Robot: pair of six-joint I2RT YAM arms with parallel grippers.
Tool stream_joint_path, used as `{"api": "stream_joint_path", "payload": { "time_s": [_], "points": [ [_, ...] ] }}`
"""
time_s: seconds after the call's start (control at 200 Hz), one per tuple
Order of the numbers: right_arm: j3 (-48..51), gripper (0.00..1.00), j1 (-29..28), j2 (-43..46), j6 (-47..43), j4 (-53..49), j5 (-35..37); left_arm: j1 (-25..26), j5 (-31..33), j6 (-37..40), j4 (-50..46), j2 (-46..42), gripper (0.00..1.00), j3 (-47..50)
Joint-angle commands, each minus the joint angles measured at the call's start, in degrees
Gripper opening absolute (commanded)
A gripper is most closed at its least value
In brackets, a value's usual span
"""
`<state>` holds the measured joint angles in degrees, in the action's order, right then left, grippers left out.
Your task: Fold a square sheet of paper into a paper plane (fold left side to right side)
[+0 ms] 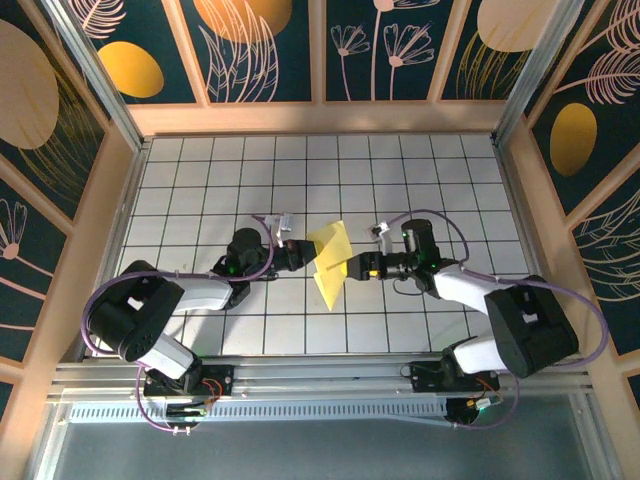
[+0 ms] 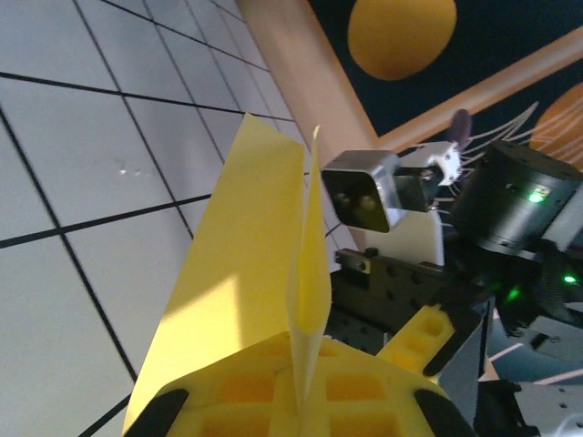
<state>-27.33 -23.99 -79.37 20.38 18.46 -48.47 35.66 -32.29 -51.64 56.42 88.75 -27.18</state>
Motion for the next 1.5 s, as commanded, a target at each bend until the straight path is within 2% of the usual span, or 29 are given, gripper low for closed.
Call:
{"api": "stream_joint_path", "payload": {
  "time_s": [0.0, 0.275, 0.721, 0.936, 1.021, 1.066, 1.091, 1.231, 1.351, 1.491],
  "points": [
    [-1.02, 0.85, -1.72, -2.61, 1.26, 8.29, -5.32, 0.13, -3.82, 0.94, 5.10, 0.22, 0.00, -0.05],
    [-4.81, 0.68, -0.59, -1.71, 0.13, 5.37, -6.01, 0.11, -0.60, 1.83, 0.09, 1.81, 0.00, -0.55],
    [-12.38, 0.42, 0.05, -5.71, -2.59, 0.37, -4.71, 0.17, -1.46, 2.52, -0.99, 3.18, 0.00, -0.46],
    [-14.92, 0.23, 0.03, -8.03, -3.35, -1.84, -1.90, 0.18, -0.92, 2.83, -1.67, 2.85, 0.00, -0.07],
    [-15.18, 0.08, 0.09, -8.90, -2.58, -1.93, -0.18, 0.17, 0.86, 3.57, -3.35, 2.36, 0.10, 0.15],
    [-15.29, 0.00, 0.11, -9.58, -2.05, -2.02, 0.49, 0.20, 2.46, 4.09, -4.73, 1.86, 0.22, 0.36],
    [-15.29, 0.00, 0.16, -10.12, -1.75, -2.14, 0.99, 0.13, 3.60, 4.53, -5.93, 1.50, 0.27, 0.36],
    [-15.54, 0.00, 0.22, -12.65, 0.21, -4.46, 6.92, 0.19, 11.43, 7.30, -14.78, -2.40, 0.42, 0.39],
    [-16.63, 0.00, 0.29, -14.67, 2.29, -8.29, 11.64, 0.37, 18.77, 11.73, -27.66, -7.50, 0.46, -2.16],
    [-17.64, 0.00, 0.34, -15.57, 5.65, -11.93, 14.81, 2.14, 23.14, 15.16, -37.29, -13.01, 0.46, -4.82]
  ]
}}
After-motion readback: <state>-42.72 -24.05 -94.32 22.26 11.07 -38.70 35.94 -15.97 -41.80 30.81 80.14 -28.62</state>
